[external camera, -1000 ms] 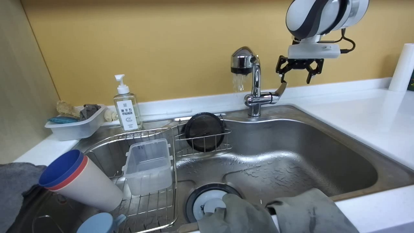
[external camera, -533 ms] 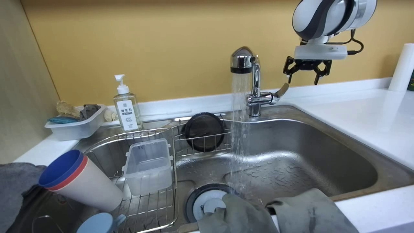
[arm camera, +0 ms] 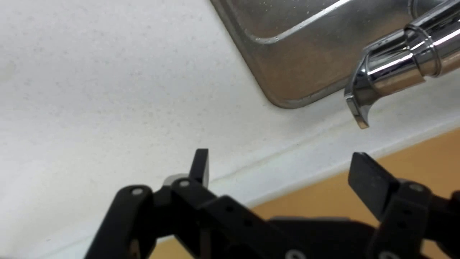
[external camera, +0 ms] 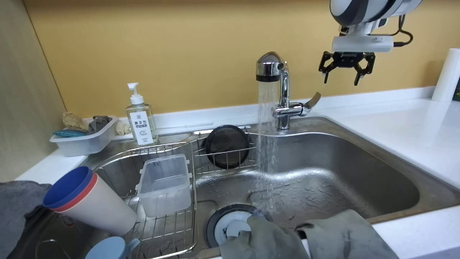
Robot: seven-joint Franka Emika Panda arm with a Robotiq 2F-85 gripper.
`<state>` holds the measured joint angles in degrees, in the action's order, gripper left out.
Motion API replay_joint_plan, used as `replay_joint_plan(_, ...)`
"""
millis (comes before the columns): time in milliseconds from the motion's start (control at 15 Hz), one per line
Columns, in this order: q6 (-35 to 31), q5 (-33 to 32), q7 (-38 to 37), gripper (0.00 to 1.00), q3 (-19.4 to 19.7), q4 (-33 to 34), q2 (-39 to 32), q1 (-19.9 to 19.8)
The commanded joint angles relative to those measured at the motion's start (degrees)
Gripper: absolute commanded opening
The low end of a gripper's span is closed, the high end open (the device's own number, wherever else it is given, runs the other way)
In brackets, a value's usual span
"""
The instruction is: Open the tap
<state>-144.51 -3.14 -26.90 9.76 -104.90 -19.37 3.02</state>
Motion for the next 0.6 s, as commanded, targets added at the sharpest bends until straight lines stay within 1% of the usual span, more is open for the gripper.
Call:
replay_joint_plan(0, 8.51, -0.90, -0.58, 1.00, -0.52, -0.30, 6.39, -0.10)
replay_joint_plan(333, 18.64, 0.59, 2.55, 1.00, -3.09, -0.69, 12.80, -1.33)
replay_joint_plan(533, 21.86, 2.34, 5.79, 1.00, -4.54, -1.27, 14.57, -2.12)
